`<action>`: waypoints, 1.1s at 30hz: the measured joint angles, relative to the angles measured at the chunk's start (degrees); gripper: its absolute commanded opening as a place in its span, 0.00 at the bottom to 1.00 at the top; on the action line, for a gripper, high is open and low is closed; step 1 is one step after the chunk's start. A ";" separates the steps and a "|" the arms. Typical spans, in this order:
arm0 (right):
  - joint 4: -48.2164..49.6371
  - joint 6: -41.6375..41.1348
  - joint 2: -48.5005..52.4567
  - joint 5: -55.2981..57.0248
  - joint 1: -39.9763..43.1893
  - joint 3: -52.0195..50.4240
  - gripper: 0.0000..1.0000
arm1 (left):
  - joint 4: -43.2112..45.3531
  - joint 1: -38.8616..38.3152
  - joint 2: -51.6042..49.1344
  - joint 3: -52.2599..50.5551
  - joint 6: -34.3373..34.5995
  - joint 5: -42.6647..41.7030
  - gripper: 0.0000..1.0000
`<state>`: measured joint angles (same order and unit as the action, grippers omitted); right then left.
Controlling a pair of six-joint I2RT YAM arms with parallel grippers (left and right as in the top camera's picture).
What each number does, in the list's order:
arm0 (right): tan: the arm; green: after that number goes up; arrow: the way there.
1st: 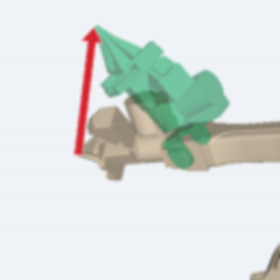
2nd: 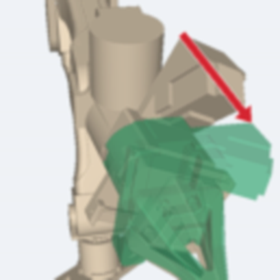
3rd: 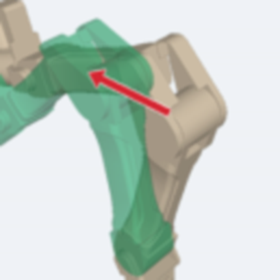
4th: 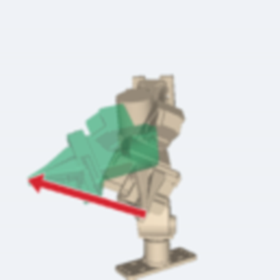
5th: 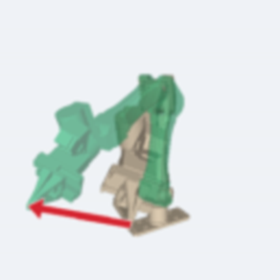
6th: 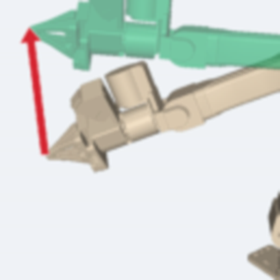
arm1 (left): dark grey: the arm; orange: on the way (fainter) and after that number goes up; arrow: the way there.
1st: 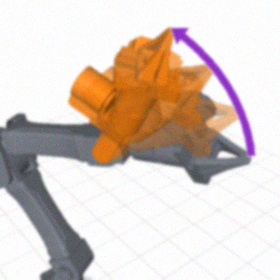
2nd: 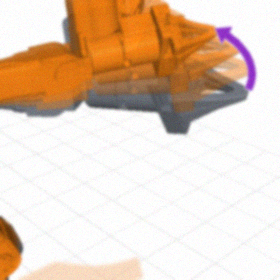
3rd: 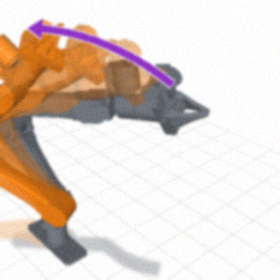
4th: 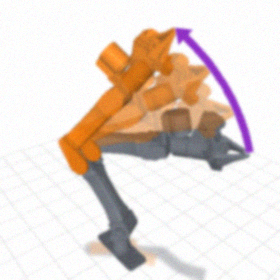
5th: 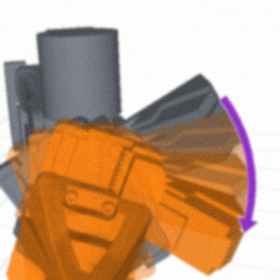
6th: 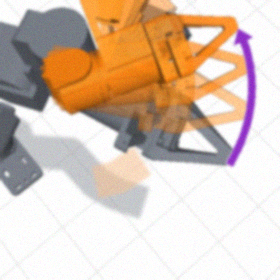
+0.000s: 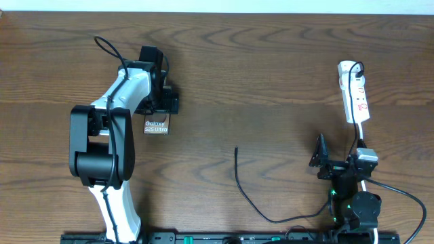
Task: Plug charger to phone and switch on socket
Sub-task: 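Lower the left gripper onto the phone, aligning fingers with its long edges, then close the left gripper on the phone's sides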
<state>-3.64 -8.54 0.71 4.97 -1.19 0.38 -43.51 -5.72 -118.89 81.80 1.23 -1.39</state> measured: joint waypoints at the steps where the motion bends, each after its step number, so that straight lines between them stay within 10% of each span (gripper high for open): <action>1: 0.00 0.00 0.00 0.00 0.00 0.00 0.99 | 0.00 0.00 -0.02 0.00 0.00 0.00 0.98; 33: 0.00 0.02 0.00 0.00 0.00 0.00 0.99 | 0.52 0.00 0.00 0.00 -1.07 0.00 0.98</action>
<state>-3.64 -8.51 0.71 4.97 -1.19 0.38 -42.98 -5.72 -118.89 81.80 0.16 -1.39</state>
